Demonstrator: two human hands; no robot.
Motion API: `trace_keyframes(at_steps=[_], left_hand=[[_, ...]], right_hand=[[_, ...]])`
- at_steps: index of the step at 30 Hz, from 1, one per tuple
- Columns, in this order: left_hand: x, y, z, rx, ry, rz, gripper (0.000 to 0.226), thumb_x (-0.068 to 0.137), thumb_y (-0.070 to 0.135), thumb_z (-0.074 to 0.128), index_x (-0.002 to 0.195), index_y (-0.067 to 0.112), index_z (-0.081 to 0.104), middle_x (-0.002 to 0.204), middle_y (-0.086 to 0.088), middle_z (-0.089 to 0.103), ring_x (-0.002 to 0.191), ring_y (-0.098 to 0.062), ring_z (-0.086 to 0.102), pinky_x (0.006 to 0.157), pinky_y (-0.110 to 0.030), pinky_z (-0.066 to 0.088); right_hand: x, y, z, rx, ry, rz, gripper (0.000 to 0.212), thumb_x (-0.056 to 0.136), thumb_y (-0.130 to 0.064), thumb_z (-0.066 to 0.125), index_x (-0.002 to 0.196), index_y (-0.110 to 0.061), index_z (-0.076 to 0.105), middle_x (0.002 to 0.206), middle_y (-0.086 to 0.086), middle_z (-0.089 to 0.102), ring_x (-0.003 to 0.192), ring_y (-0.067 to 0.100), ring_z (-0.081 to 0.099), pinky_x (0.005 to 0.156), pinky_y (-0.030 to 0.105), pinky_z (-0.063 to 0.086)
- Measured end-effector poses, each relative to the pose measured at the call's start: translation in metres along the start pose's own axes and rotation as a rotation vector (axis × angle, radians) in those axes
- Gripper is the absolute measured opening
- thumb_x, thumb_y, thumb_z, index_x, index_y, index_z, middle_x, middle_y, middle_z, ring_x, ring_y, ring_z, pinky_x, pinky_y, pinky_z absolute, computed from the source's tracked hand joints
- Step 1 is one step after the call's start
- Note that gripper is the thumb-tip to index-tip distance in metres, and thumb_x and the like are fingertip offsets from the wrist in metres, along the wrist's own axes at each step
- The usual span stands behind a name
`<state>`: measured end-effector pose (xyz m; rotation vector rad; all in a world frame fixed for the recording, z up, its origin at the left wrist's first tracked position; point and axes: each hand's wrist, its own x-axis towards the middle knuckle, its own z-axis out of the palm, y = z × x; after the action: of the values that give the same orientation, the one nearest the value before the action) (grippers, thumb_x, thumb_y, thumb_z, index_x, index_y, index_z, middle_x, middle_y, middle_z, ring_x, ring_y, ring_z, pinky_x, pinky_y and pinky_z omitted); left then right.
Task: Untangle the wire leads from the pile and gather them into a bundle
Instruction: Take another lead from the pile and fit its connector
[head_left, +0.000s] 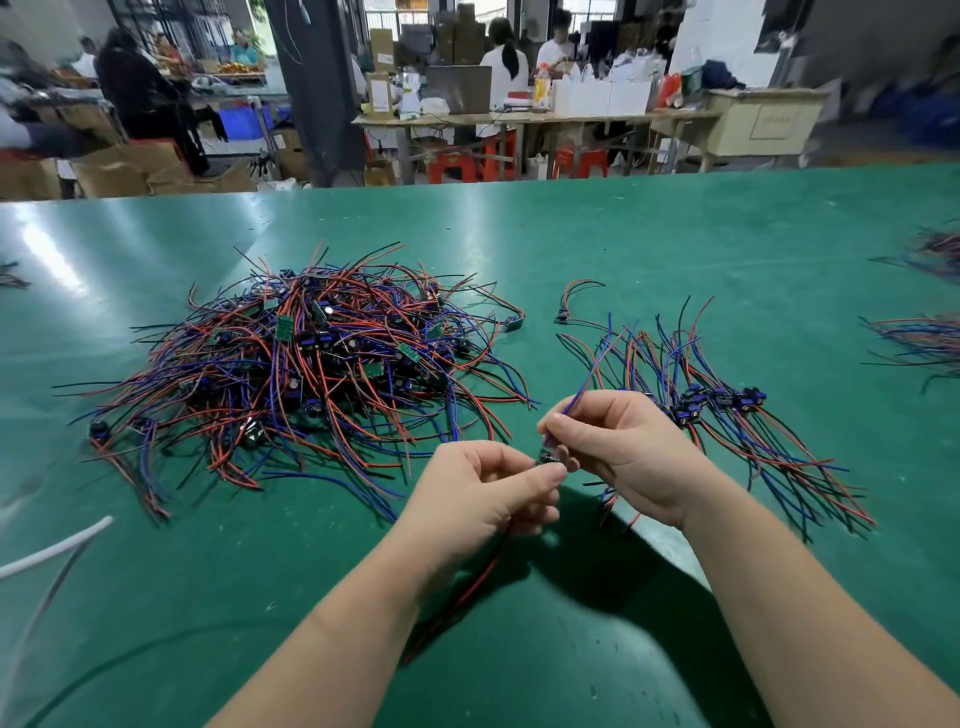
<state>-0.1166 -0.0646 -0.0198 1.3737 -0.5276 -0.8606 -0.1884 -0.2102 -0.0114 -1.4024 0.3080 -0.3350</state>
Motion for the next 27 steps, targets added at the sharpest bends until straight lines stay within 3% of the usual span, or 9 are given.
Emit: trace_keyframes(at_steps=[4, 9, 14, 19, 22, 25, 27], left_hand=[[-0.003, -0.001, 0.005, 0.117, -0.057, 0.004, 0.016, 0.078, 0.012, 0.076, 0.068, 0.008, 0.065, 0.064, -0.012, 0.069, 0.056, -0.018, 0.066, 0.051, -0.023, 0.052], [-0.007, -0.006, 0.010, 0.208, -0.164, -0.022, 0.017, 0.077, 0.015, 0.078, 0.068, 0.011, 0.065, 0.064, -0.009, 0.069, 0.055, -0.016, 0.067, 0.050, -0.021, 0.049], [-0.013, -0.011, 0.016, 0.327, -0.256, -0.097, 0.019, 0.075, 0.021, 0.081, 0.073, 0.010, 0.065, 0.061, -0.002, 0.069, 0.050, -0.007, 0.062, 0.047, -0.017, 0.046], [-0.007, -0.006, 0.017, 0.076, -0.087, -0.012, 0.015, 0.080, 0.015, 0.074, 0.074, 0.008, 0.063, 0.065, -0.006, 0.070, 0.054, -0.015, 0.066, 0.049, -0.021, 0.050], [0.001, 0.000, 0.008, -0.073, 0.105, 0.045, 0.017, 0.077, 0.020, 0.073, 0.079, 0.006, 0.062, 0.068, -0.007, 0.071, 0.053, -0.014, 0.066, 0.047, -0.020, 0.051], [0.008, -0.001, -0.002, -0.069, 0.210, 0.114, 0.016, 0.079, 0.019, 0.070, 0.082, 0.006, 0.062, 0.068, -0.004, 0.071, 0.052, -0.014, 0.066, 0.048, -0.021, 0.053], [0.010, -0.004, -0.005, 0.005, 0.222, 0.153, 0.010, 0.083, 0.017, 0.068, 0.082, 0.008, 0.064, 0.070, -0.003, 0.071, 0.054, -0.013, 0.066, 0.051, -0.023, 0.054]], right_hand=[[0.006, -0.005, -0.012, -0.021, 0.254, -0.056, 0.014, 0.084, -0.004, 0.063, 0.071, -0.004, 0.067, 0.057, 0.004, 0.063, 0.052, 0.009, 0.057, 0.050, 0.015, 0.046], [0.010, -0.012, -0.038, 0.233, 0.522, -0.111, 0.011, 0.085, 0.003, 0.060, 0.078, -0.004, 0.064, 0.058, 0.003, 0.067, 0.055, 0.011, 0.065, 0.050, 0.015, 0.050], [0.010, -0.011, -0.066, 0.366, 0.760, -0.108, 0.009, 0.092, -0.005, 0.058, 0.085, -0.008, 0.061, 0.061, 0.007, 0.068, 0.044, 0.005, 0.058, 0.042, 0.013, 0.043], [0.015, -0.012, -0.064, 0.288, 0.910, -0.119, 0.009, 0.100, -0.016, 0.039, 0.096, -0.017, 0.047, 0.085, 0.007, 0.059, 0.065, 0.015, 0.060, 0.055, 0.021, 0.046], [0.013, -0.012, -0.044, 0.057, 0.760, -0.230, 0.012, 0.095, -0.010, 0.051, 0.086, -0.019, 0.051, 0.083, 0.006, 0.058, 0.058, 0.011, 0.058, 0.054, 0.021, 0.045], [0.006, -0.006, -0.016, -0.146, 0.318, -0.274, 0.004, 0.088, -0.017, 0.065, 0.086, -0.019, 0.062, 0.070, 0.002, 0.065, 0.056, 0.015, 0.060, 0.055, 0.022, 0.049], [0.003, 0.002, -0.001, -0.272, 0.106, -0.277, 0.012, 0.078, -0.022, 0.072, 0.089, -0.021, 0.069, 0.072, 0.001, 0.069, 0.063, 0.018, 0.064, 0.061, 0.025, 0.051]])
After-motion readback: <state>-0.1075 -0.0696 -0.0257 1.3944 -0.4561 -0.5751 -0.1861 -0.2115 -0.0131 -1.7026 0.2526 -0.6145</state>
